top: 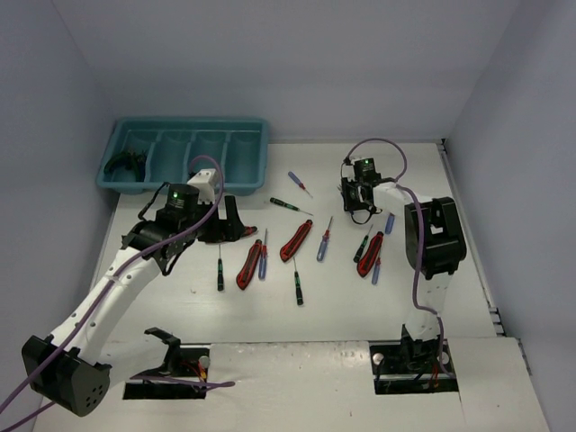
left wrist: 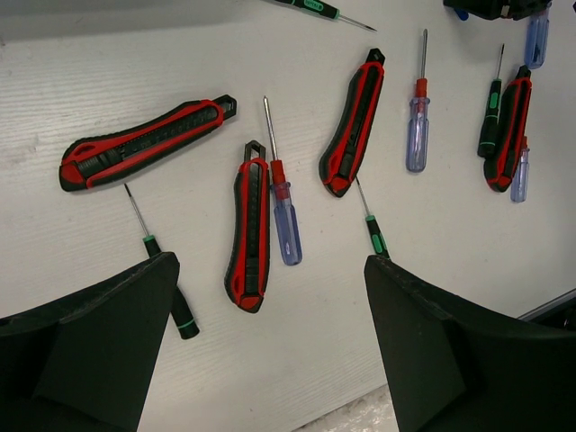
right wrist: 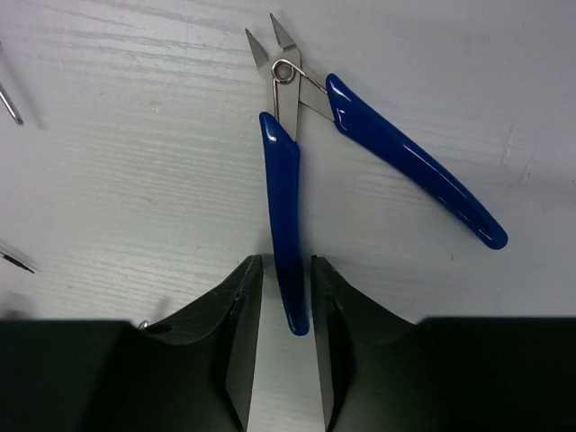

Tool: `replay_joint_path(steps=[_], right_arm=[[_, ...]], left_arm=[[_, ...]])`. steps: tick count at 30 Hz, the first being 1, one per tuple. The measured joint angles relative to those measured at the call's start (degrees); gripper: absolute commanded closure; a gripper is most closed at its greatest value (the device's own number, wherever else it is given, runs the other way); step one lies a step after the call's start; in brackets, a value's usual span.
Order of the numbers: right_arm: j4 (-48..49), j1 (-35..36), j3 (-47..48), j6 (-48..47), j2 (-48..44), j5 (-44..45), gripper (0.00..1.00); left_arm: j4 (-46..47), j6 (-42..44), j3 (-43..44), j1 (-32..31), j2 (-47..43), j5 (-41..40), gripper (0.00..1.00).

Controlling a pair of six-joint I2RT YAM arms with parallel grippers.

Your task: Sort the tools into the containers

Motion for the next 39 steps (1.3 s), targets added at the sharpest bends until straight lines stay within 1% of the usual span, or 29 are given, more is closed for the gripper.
replay_joint_path(steps=[3,10,13,16,19,22,26,31,35,39], right_arm=[[0.1,0.4,0.0,0.0,0.0,1.6,1.0],[-0.9,1.3,0.0,-0.2,-1.1,3.1,1.0],[-1.4,2.9,-0.1,-0.1,-4.0,3.6,1.0],[-1.6,5.5,-1.2,0.8,-9.7,4.0,1.0],[-1.0,8.4,-2.6,2.9,-17.4,3.4,1.0],[-0.3,10.7,-3.9,5.4,-25.1,1.6,1.0],[0.6,13.6,-4.6,8.1,-32.4,-0.4,1.0],[1.2,19.0,-5.5,10.5,-36.9,-2.1,1.0],[1.3,22.4,-6.3,11.3,-38.4,-3.1,1.0],[1.4,24.3,-6.8,11.5,-39.5,-4.1,1.0]], left_arm=[[0.0,-0.5,0.0,0.0,-0.1,0.0,0.18],[-0.3,-2.7,0.4,0.0,-0.1,0.0,0.18],[-0.4,-4.4,2.1,0.0,0.0,0.0,0.18],[1.0,-7.3,5.1,-0.5,0.8,0.1,0.18],[5.3,-10.0,6.8,-1.6,1.4,0.2,0.18],[11.6,-13.4,7.0,-3.2,2.3,0.2,0.19],[20.0,-17.8,6.7,-5.2,5.1,0.0,0.22],[27.3,-19.1,8.8,-9.6,11.6,-1.8,0.25],[30.0,-18.7,11.6,-13.2,15.7,-3.1,0.31],[32.4,-18.2,12.2,-15.0,16.8,-5.0,0.34]])
